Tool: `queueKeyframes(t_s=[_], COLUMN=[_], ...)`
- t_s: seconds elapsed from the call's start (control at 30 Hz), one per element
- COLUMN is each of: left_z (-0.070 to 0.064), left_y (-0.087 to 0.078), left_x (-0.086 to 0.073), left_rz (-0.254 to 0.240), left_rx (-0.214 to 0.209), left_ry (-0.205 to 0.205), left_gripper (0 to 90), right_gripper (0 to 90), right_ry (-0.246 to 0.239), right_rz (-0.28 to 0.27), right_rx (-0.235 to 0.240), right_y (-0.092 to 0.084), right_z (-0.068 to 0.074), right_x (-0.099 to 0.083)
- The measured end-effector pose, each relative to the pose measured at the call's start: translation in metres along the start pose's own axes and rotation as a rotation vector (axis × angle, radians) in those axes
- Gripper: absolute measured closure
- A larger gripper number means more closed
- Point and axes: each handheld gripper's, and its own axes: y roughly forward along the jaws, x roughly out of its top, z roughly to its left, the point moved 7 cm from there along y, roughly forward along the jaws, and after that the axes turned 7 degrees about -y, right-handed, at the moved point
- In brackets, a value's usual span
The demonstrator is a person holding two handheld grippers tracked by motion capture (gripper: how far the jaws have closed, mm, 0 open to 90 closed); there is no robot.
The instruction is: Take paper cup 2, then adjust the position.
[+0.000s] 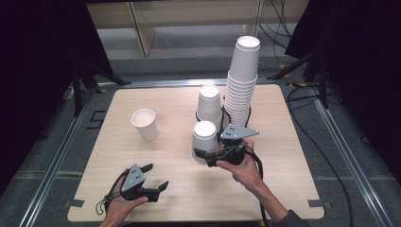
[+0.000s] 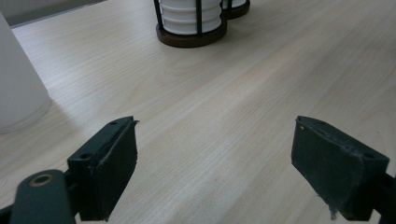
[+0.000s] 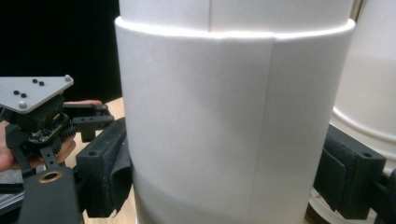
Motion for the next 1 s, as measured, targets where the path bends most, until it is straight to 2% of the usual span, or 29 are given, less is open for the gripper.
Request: queueKeyframes(t_s=[0.03, 0.07, 0.13, 0.17, 0.2, 0.27, 0.3, 0.37, 0.43, 0.47, 0.53, 0.6, 0.63, 0.7, 0.77, 0.8, 0.83, 0.87, 0.93, 1.0], left_z=[0.003, 0.000, 0.001, 0.001, 0.001, 0.001, 0.001, -0.001, -0.001, 0.000, -0.002, -0.003, -0.004, -0.004, -0.009, -0.012, -0.014, -0.016, -0.021, -0.029], left_y=[-0.002, 0.000, -0.001, -0.001, -0.001, -0.001, -0.001, 0.000, 0.000, -0.002, -0.001, -0.002, -0.001, -0.002, -0.003, -0.004, -0.003, -0.004, -0.003, 0.002], left_x=[-0.001, 0.000, 0.000, 0.000, 0.000, 0.000, 0.000, 0.001, 0.001, 0.001, 0.003, 0.005, 0.007, 0.009, 0.013, 0.016, 0.019, 0.021, 0.026, 0.030], left_rz=[0.028, 0.002, 0.008, 0.003, 0.001, 0.002, 0.005, -0.011, -0.011, -0.002, -0.022, -0.049, -0.073, -0.090, -0.111, -0.130, -0.151, -0.154, -0.169, -0.188], left_rx=[0.010, 0.001, 0.004, 0.002, -0.004, -0.004, 0.002, -0.004, -0.009, 0.001, -0.026, -0.067, -0.090, -0.091, -0.129, -0.144, -0.155, -0.148, -0.155, -0.177], left_ry=[0.029, 0.001, 0.004, 0.004, 0.004, 0.006, 0.012, -0.006, 0.001, 0.005, -0.016, -0.082, -0.107, -0.101, -0.131, -0.140, -0.139, -0.125, -0.121, -0.124], left_gripper=[14.1, 14.2, 14.1, 14.1, 14.2, 14.1, 14.1, 14.2, 14.1, 14.2, 14.1, 14.1, 14.1, 14.1, 14.1, 14.1, 14.1, 14.1, 14.1, 14.1], right_gripper=[17.6, 17.6, 17.6, 17.6, 17.6, 17.6, 17.6, 17.6, 17.6, 17.6, 17.6, 17.6, 17.6, 17.6, 17.6, 17.6, 17.6, 17.6, 17.6, 17.6], right_ry=[-0.009, -0.010, -0.010, 0.009, -0.009, 0.005, -0.010, 0.000, 0.006, -0.012, -0.006, -0.003, 0.009, 0.000, -0.009, -0.017, -0.015, -0.006, 0.001, -0.014], right_rz=[0.005, 0.008, 0.019, 0.030, 0.023, 0.031, 0.036, 0.034, 0.050, 0.045, 0.037, 0.037, 0.036, 0.033, 0.050, 0.038, 0.037, 0.041, 0.062, 0.037], right_rx=[-0.008, -0.010, -0.012, -0.002, 0.001, 0.017, 0.005, 0.018, 0.013, 0.008, 0.023, 0.027, 0.048, 0.052, 0.047, 0.042, 0.059, 0.073, 0.063, 0.074], right_y=[0.000, 0.001, 0.003, 0.003, 0.005, 0.008, 0.008, 0.010, 0.010, 0.011, 0.015, 0.016, 0.018, 0.020, 0.021, 0.022, 0.023, 0.024, 0.025, 0.029], right_z=[-0.001, 0.000, 0.001, 0.003, 0.002, 0.005, 0.004, 0.006, 0.007, 0.006, 0.008, 0.009, 0.012, 0.013, 0.014, 0.014, 0.016, 0.018, 0.020, 0.022], right_x=[-0.001, -0.002, -0.005, -0.007, -0.007, -0.010, -0.011, -0.012, -0.014, -0.014, -0.016, -0.017, -0.018, -0.019, -0.020, -0.019, -0.019, -0.020, -0.021, -0.021])
